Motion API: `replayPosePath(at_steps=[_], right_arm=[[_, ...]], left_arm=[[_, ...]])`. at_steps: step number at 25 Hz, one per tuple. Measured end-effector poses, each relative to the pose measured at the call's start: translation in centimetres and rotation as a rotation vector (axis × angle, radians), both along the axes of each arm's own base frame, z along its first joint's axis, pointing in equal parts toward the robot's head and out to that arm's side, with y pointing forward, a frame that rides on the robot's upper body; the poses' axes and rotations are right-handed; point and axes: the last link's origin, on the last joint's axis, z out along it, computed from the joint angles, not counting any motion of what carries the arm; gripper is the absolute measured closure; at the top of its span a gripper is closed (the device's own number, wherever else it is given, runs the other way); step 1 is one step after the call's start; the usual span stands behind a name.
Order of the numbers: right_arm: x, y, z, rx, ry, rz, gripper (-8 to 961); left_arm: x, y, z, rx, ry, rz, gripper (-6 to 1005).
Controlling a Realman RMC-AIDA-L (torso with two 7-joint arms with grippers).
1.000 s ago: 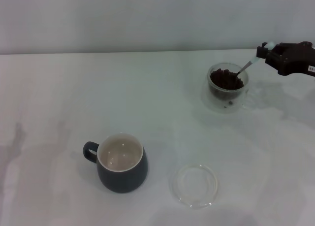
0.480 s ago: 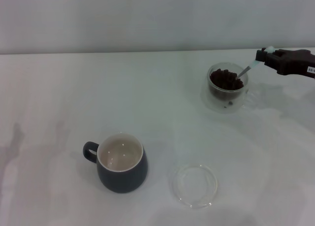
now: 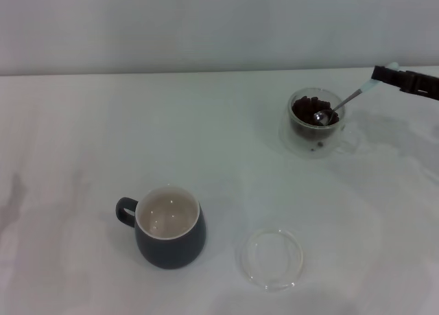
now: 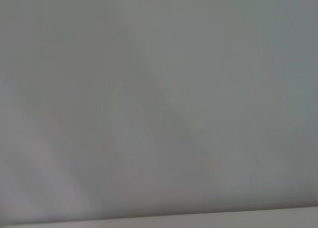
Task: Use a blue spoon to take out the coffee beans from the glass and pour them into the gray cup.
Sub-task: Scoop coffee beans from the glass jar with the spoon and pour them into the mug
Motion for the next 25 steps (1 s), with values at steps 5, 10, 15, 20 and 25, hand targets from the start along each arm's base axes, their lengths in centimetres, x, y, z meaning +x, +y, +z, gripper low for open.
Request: replayPosePath(at_steps=[5,10,15,20,25], right_arm=[[0.3,0.0,0.5,-0.005,0.042,-0.048,807],[0.1,0.1,0.4,-0.022,0.063,-0.059,806],[-0.2,0.4,0.1,-0.036,0.078,-0.065,804],[-0.5,0.7,-0.3,-0.056,0.092,-0.085,802],[-0.2,0.9,-0.5,-0.070,0.113,-0.128,800]], left_arm=[[-0.2,0.0,0.2,0.006,0.005,0.005,124],[-0.1,0.2,0.3,0.011,0.007,0.004,124],[0.0,0.6,0.5,0.014,0.010,0.000,123],[0.0,0.6,0.5,0.015,0.014,-0.001,123],[0.0,0.6,0.5,0.015,0.014,-0.001,124]])
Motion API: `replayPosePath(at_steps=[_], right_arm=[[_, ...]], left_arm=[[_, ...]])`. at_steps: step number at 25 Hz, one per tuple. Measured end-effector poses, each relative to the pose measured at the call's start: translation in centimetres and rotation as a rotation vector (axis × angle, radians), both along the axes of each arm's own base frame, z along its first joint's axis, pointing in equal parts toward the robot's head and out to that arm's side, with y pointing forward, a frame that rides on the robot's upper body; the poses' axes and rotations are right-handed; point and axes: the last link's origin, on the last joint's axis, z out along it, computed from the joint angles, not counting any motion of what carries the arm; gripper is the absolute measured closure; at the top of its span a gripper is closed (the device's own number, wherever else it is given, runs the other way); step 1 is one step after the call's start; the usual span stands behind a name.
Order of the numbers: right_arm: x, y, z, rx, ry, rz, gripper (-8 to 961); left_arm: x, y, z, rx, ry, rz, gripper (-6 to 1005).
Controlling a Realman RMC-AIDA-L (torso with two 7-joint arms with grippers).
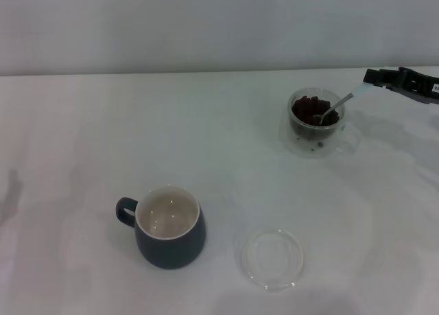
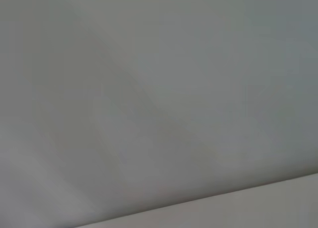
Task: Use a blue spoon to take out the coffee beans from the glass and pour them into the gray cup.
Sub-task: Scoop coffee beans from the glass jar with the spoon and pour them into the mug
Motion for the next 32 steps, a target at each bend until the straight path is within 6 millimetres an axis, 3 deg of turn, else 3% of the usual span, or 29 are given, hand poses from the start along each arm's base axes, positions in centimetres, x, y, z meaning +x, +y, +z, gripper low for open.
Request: replayPosePath(at_steps=[32], right_arm=[[1.5,-0.5,-0.4,0.013,0.233,-0.195,788]], left_arm=[[-0.6,0.0,1.2,0.046,0.021,0.013,123]])
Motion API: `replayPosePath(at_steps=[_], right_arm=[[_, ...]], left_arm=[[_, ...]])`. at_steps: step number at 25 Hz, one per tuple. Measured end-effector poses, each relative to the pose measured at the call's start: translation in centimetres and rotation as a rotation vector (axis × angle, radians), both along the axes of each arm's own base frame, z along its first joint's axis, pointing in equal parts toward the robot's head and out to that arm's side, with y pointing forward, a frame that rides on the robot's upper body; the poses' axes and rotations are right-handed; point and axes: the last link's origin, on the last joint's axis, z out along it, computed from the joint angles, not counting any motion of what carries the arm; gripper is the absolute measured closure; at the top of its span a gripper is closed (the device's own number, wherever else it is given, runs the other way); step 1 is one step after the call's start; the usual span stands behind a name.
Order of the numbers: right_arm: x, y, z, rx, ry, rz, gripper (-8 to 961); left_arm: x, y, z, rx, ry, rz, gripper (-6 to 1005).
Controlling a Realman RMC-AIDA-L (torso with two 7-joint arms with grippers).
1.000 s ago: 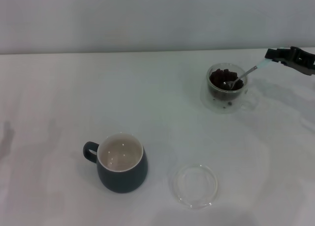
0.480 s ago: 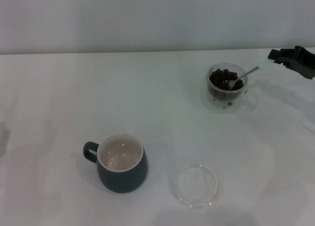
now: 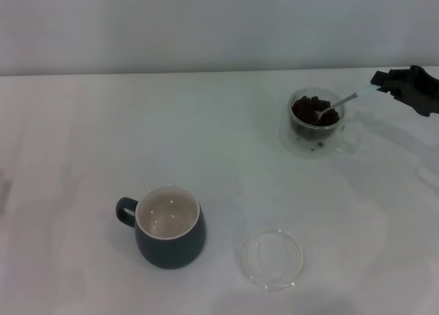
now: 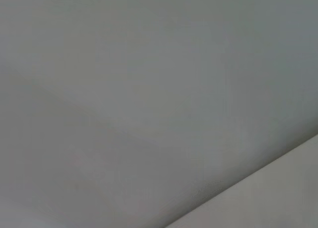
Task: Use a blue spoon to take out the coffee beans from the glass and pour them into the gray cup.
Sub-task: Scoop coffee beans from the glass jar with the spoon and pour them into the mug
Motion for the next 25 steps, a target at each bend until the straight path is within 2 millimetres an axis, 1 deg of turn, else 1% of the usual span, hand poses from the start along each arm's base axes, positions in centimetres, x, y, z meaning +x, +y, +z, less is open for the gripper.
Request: replayPosePath(at_steps=[8,14,21,25], right_arm=[[0.3,0.0,0.1,0.027,0.055,-0.030,785],[0.9,-0.1,0.0,0.051,0.077,-0.069,783],[1.8,-0.6,0.4,0.090,0.111,-0.109,780],[1.9,-0.9,0.4,0.095,0.131,-0.107,778]], left_arm=[[0.1,0.0,0.0,0.003,0.000,-0.005,123],[0.1,0.1,0.1,0.003,0.005,-0.005,123],[-0.1,0.1,0.3,0.005,0.016,-0.003,123],[-0.2,0.2,0.4,0.005,0.021,-0.002,124]])
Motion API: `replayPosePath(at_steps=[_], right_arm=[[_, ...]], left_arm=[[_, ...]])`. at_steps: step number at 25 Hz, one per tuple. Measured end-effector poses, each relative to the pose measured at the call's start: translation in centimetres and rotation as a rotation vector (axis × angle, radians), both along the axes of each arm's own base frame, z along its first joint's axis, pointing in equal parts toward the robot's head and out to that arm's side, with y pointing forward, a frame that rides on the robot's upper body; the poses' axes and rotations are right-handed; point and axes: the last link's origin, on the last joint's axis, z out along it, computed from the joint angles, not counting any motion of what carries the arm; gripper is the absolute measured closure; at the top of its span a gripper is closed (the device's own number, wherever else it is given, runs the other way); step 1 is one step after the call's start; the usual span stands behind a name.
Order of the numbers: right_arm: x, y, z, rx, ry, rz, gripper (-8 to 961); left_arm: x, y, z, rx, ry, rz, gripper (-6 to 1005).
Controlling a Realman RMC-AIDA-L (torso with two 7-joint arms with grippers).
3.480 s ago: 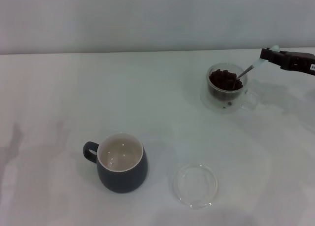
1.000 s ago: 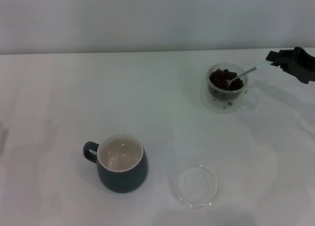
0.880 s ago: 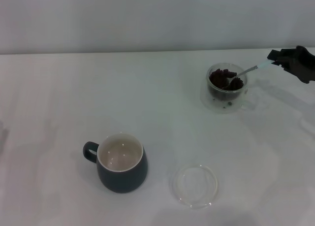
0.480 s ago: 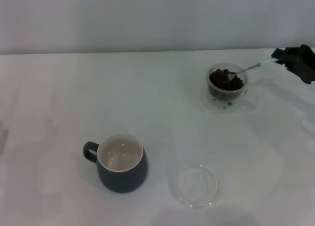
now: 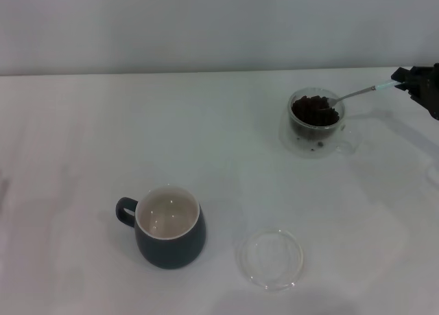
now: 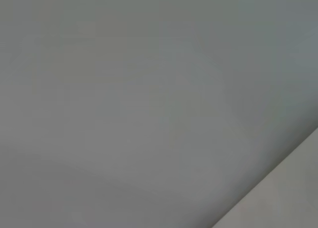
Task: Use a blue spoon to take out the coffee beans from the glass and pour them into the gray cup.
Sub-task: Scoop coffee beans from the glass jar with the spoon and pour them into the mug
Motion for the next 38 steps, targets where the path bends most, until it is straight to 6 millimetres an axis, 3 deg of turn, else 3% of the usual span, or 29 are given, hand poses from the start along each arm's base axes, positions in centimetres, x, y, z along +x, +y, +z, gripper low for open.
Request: replayPosePath(at_steps=[9,17,38], right_arm=[[-0.6,-1.0,0.6,0.027,0.050,0.080,775],[-1.8,-1.7,0.0,-0.018,0.084,0.161,772],[-7.6,-2.8,-7.4,-0.286,0.134,0.377,764]], left_arm=[[0.1,0.1,-0.1,-0.002,-0.001,-0.001,124],[0.1,0.1,-0.2,-0.007,-0.002,0.003,124],[-0.5,-0.1,-1.1,-0.047,-0.013,0.047,124]])
